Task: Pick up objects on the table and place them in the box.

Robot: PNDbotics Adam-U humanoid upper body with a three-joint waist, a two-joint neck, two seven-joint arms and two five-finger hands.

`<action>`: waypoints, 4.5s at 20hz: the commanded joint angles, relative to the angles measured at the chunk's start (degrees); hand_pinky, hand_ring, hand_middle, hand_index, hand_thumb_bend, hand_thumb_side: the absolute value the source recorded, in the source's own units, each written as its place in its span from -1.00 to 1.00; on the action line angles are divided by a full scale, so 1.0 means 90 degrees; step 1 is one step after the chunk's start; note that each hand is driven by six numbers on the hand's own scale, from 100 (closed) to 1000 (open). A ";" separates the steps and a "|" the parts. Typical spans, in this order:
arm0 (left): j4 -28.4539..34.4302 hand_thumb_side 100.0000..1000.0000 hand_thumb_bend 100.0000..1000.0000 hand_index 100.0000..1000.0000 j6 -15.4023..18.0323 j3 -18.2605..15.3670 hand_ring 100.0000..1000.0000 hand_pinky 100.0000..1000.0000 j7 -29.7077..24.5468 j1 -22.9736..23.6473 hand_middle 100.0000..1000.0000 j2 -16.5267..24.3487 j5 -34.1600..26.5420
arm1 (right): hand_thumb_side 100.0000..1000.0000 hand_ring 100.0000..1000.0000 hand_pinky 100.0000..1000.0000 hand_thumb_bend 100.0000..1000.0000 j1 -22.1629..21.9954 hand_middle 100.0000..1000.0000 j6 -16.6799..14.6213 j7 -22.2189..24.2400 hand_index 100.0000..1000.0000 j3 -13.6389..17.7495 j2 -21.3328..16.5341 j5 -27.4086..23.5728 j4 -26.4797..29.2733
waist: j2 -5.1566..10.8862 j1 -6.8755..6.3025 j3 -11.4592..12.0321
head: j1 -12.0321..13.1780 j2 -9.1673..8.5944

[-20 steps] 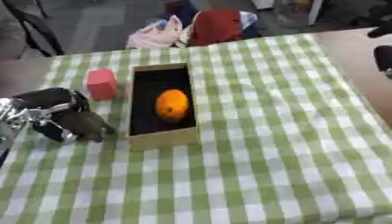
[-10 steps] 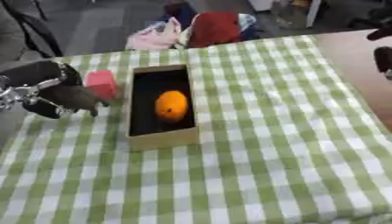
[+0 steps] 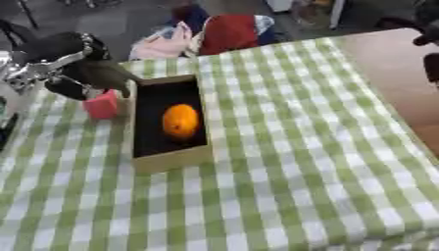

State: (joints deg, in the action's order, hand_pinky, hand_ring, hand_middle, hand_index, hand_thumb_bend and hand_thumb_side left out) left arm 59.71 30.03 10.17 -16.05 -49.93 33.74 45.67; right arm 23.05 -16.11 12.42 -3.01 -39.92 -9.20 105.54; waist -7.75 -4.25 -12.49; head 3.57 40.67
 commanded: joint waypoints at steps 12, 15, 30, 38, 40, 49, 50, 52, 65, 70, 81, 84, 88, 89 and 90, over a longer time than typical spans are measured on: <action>-0.0842 -1.00 -0.80 0.17 -0.0611 -0.0392 0.00 0.15 0.1191 -0.0472 -0.07 -0.0432 0.1053 | -0.60 0.73 0.36 -0.89 0.0336 0.38 0.0005 0.0267 0.72 -0.0139 0.0041 -0.0003 0.0191 | -0.0228 -0.0116 -0.0699 | 0.0260 -0.0355; -0.0979 -1.00 -0.74 0.21 -0.0690 -0.0389 0.04 0.16 0.1505 -0.0466 -0.03 -0.0429 0.1340 | -0.59 0.73 0.36 -0.90 0.0346 0.38 -0.0010 0.0280 0.72 -0.0136 0.0064 0.0023 0.0185 | -0.0295 -0.0115 -0.0818 | 0.0265 -0.0375; -0.1091 0.45 0.76 0.61 -0.1179 -0.0516 0.43 0.43 0.2105 -0.0326 0.45 -0.0213 0.2517 | -0.57 0.74 0.37 -1.00 0.0224 0.40 -0.0133 0.0385 0.73 -0.0092 0.0112 0.0031 0.0076 | -0.0291 -0.0044 -0.0660 | 0.0190 -0.0312; -0.0560 0.52 0.51 0.59 -0.1110 -0.0733 0.36 0.40 0.1857 -0.0138 0.40 0.0111 0.1847 | -0.57 0.73 0.37 -1.00 0.0084 0.38 -0.0153 0.0399 0.73 -0.0045 0.0110 -0.0012 0.0007 | -0.0139 0.0010 -0.0402 | 0.0104 -0.0235; -0.0409 0.47 0.45 0.58 -0.1114 -0.0812 0.34 0.39 0.1783 -0.0046 0.37 0.0259 0.1619 | -0.57 0.73 0.37 -1.00 0.0044 0.38 -0.0154 0.0397 0.73 -0.0031 0.0105 -0.0012 -0.0013 | -0.0103 0.0015 -0.0332 | 0.0088 -0.0223; -0.0704 0.21 0.28 0.55 -0.0924 -0.0893 0.31 0.37 0.0898 0.0326 0.34 0.0806 0.0624 | -0.57 0.73 0.37 -1.00 -0.0031 0.38 -0.0156 0.0429 0.73 -0.0033 0.0096 -0.0009 -0.0064 | -0.0016 -0.0005 -0.0164 | 0.0036 -0.0202; -0.0783 0.19 0.27 0.55 -0.0911 -0.0882 0.30 0.36 0.0791 0.0348 0.33 0.0837 0.0535 | -0.57 0.73 0.37 -1.00 -0.0031 0.38 -0.0158 0.0428 0.73 -0.0031 0.0095 -0.0011 -0.0065 | -0.0016 -0.0005 -0.0166 | 0.0035 -0.0202; -0.0914 0.15 0.25 0.54 -0.0903 -0.0881 0.29 0.35 0.0570 0.0368 0.31 0.0870 0.0433 | -0.57 0.73 0.37 -1.00 -0.0035 0.38 -0.0162 0.0424 0.73 -0.0025 0.0092 -0.0016 -0.0061 | -0.0022 -0.0001 -0.0177 | 0.0029 -0.0206; -0.1615 -0.45 -0.06 0.54 -0.0986 -0.1019 0.29 0.34 0.0612 0.0327 0.32 0.0869 0.0841 | -0.54 0.74 0.37 -1.00 0.0036 0.38 -0.0195 0.0476 0.73 -0.0059 0.0111 0.0013 -0.0025 | -0.0180 -0.0030 -0.0471 | 0.0111 -0.0288; -0.1753 -0.57 -0.13 0.54 -0.1170 -0.1149 0.28 0.33 0.1080 0.0346 0.31 0.0960 0.0869 | -0.52 0.74 0.37 -1.00 0.0059 0.37 -0.0213 0.0489 0.73 -0.0061 0.0112 0.0052 -0.0010 | -0.0282 -0.0077 -0.0612 | 0.0223 -0.0370; -0.2063 -0.58 -0.22 0.54 -0.1189 -0.1206 0.30 0.35 0.0698 0.0424 0.33 0.1003 0.0966 | -0.47 0.74 0.37 -1.00 0.0089 0.37 -0.0237 0.0523 0.73 -0.0062 0.0127 0.0154 -0.0033 | -0.0473 -0.0175 -0.0698 | 0.0667 -0.0473; -0.2098 -0.91 -0.42 0.45 -0.1223 -0.1236 0.18 0.28 0.0684 0.0433 0.20 0.0994 0.1040 | -0.46 0.74 0.37 -1.00 0.0096 0.37 -0.0242 0.0535 0.73 -0.0068 0.0133 0.0163 -0.0044 | -0.0488 -0.0178 -0.0706 | 0.0667 -0.0472; -0.2027 -1.00 -0.66 0.26 -0.1314 -0.1266 0.02 0.17 0.1133 0.0442 0.00 0.1006 0.1064 | -0.47 0.74 0.37 -1.00 0.0083 0.37 -0.0248 0.0529 0.73 -0.0059 0.0137 0.0158 -0.0058 | -0.0467 -0.0159 -0.0690 | 0.0656 -0.0443; -0.2010 -1.00 -0.68 0.24 -0.1320 -0.1256 0.01 0.16 0.1224 0.0445 -0.02 0.1025 0.1063 | -0.47 0.74 0.37 -1.00 0.0078 0.37 -0.0250 0.0528 0.73 -0.0058 0.0139 0.0152 -0.0060 | -0.0454 -0.0152 -0.0679 | 0.0652 -0.0433; -0.1993 -1.00 -0.68 0.23 -0.1304 -0.1256 0.00 0.16 0.1274 0.0444 -0.03 0.1038 0.1023 | -0.47 0.74 0.37 -1.00 0.0071 0.37 -0.0251 0.0528 0.73 -0.0056 0.0140 0.0146 -0.0064 | -0.0437 -0.0143 -0.0664 | 0.0643 -0.0421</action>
State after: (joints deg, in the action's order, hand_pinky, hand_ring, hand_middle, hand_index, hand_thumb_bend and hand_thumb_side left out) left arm 41.46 18.45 -0.82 -5.54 -45.58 40.38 54.51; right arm 23.16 -18.16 17.10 -3.94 -37.73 -8.11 104.45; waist -12.67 -6.09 -18.57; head 9.42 37.16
